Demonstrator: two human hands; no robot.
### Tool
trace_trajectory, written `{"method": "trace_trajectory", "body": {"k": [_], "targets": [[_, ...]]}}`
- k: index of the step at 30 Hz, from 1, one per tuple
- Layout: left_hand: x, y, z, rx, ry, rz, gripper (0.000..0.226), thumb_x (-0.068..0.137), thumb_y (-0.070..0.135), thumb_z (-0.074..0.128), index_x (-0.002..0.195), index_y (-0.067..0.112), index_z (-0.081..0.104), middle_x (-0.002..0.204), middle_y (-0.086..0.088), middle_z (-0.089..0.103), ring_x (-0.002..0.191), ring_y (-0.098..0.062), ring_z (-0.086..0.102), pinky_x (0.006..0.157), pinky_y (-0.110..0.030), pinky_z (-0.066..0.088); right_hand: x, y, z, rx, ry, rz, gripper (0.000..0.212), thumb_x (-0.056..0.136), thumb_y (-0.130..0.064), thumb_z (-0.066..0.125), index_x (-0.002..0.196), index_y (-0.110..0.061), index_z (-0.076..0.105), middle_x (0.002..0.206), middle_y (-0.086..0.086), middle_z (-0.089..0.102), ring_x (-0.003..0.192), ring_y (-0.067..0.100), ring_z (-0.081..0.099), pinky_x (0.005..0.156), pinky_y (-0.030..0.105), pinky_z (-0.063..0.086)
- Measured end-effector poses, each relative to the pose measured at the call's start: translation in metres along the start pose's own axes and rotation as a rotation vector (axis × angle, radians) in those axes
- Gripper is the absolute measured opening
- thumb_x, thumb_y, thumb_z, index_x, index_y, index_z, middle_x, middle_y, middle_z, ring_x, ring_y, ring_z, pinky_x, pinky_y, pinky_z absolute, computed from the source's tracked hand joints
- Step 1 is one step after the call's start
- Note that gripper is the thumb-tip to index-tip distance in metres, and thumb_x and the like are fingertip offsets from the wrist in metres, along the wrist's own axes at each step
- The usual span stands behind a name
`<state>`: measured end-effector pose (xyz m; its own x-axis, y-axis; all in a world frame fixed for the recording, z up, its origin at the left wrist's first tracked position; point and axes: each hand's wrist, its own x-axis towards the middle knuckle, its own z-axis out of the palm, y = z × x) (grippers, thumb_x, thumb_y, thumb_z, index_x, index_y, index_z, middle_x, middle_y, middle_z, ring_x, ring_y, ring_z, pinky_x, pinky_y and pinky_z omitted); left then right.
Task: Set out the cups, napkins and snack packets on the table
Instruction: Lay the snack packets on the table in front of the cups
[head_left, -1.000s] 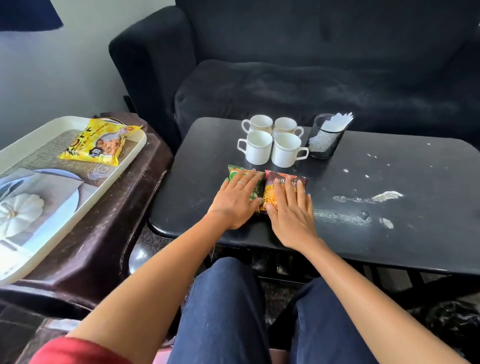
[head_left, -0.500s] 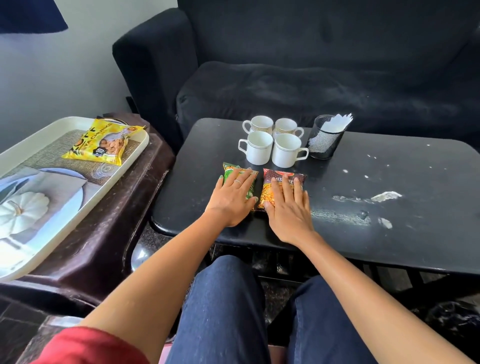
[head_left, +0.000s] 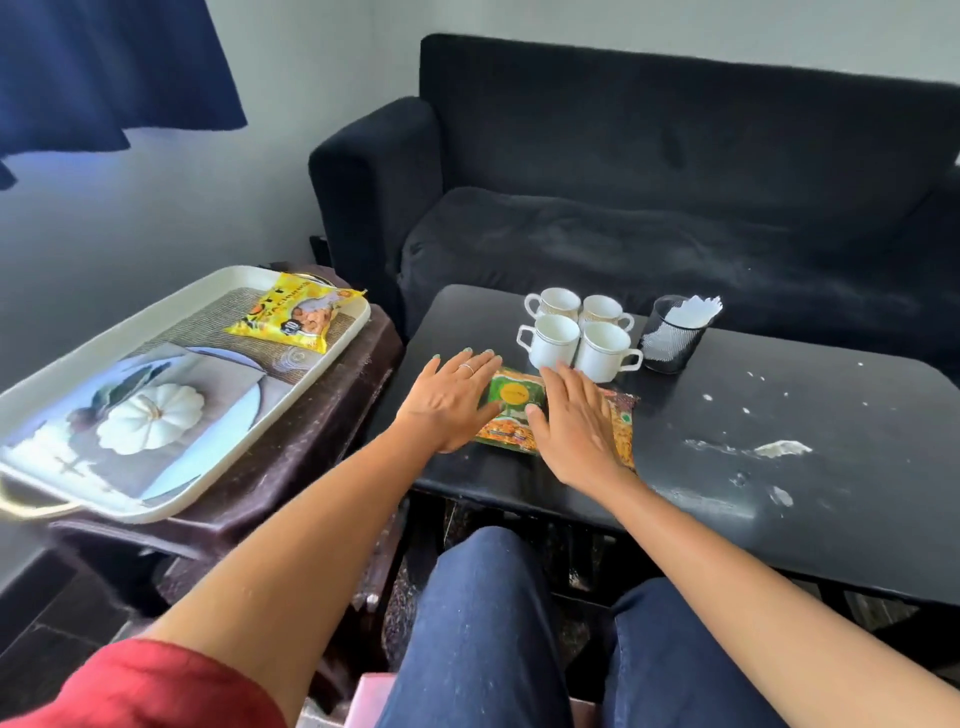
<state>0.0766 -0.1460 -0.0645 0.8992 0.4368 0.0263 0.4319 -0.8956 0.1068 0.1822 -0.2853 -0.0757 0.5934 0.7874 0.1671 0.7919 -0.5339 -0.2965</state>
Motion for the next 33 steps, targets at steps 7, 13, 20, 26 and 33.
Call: {"method": "trace_trajectory", "body": {"k": [7, 13, 20, 26, 33], "targets": [[-0.042, -0.082, -0.04, -0.184, 0.221, -0.255, 0.062, 0.098, 0.049, 0.035, 0.152, 0.021, 0.02, 0.16, 0.003, 0.018, 0.148, -0.018, 0.013, 0.119, -0.041, 0.013, 0.027, -0.098, -0.008, 0.165, 0.014, -0.11, 0.048, 0.098, -0.035, 0.038, 0.142, -0.016, 0.036, 0.151, 0.005, 0.033, 0.14, 0.024, 0.027, 0.111, 0.038, 0.021], [-0.077, -0.133, -0.025, -0.409, 0.221, -0.621, 0.066, 0.099, 0.049, 0.03, 0.154, 0.018, 0.009, 0.162, -0.001, 0.006, 0.149, -0.022, 0.007, 0.12, -0.045, 0.01, 0.062, -0.167, 0.007, 0.23, -0.097, -0.153, 0.045, 0.098, -0.036, 0.036, 0.137, -0.016, 0.041, 0.143, 0.006, 0.043, 0.132, 0.026, 0.037, 0.106, 0.04, 0.029], [-0.074, -0.134, -0.02, -0.395, 0.113, -0.676, 0.07, 0.1, 0.049, 0.026, 0.153, 0.012, -0.001, 0.162, -0.004, -0.003, 0.149, -0.023, -0.002, 0.12, -0.046, 0.007, 0.098, -0.223, 0.038, 0.215, -0.118, -0.117, 0.041, 0.096, -0.033, 0.04, 0.128, -0.011, 0.053, 0.135, 0.009, 0.053, 0.124, 0.03, 0.042, 0.099, 0.04, 0.034], [-0.075, -0.133, -0.02, -0.365, 0.082, -0.676, 0.07, 0.1, 0.048, 0.026, 0.153, 0.011, 0.001, 0.162, -0.007, 0.001, 0.149, -0.026, 0.001, 0.12, -0.046, 0.006, 0.115, -0.244, 0.064, 0.101, -0.1, 0.116, 0.042, 0.095, -0.043, 0.041, 0.109, -0.012, 0.066, 0.135, 0.009, 0.039, 0.123, 0.029, 0.033, 0.097, 0.044, 0.035], [-0.074, -0.133, -0.02, -0.389, 0.085, -0.669, 0.068, 0.099, 0.047, 0.025, 0.153, 0.01, 0.009, 0.161, -0.008, 0.01, 0.149, -0.027, 0.003, 0.12, -0.046, 0.004, 0.12, -0.254, 0.069, 0.215, -0.058, 0.278, 0.026, 0.093, -0.031, 0.053, 0.105, -0.015, 0.068, 0.131, 0.007, 0.043, 0.121, 0.028, 0.032, 0.095, 0.042, 0.032]]}}
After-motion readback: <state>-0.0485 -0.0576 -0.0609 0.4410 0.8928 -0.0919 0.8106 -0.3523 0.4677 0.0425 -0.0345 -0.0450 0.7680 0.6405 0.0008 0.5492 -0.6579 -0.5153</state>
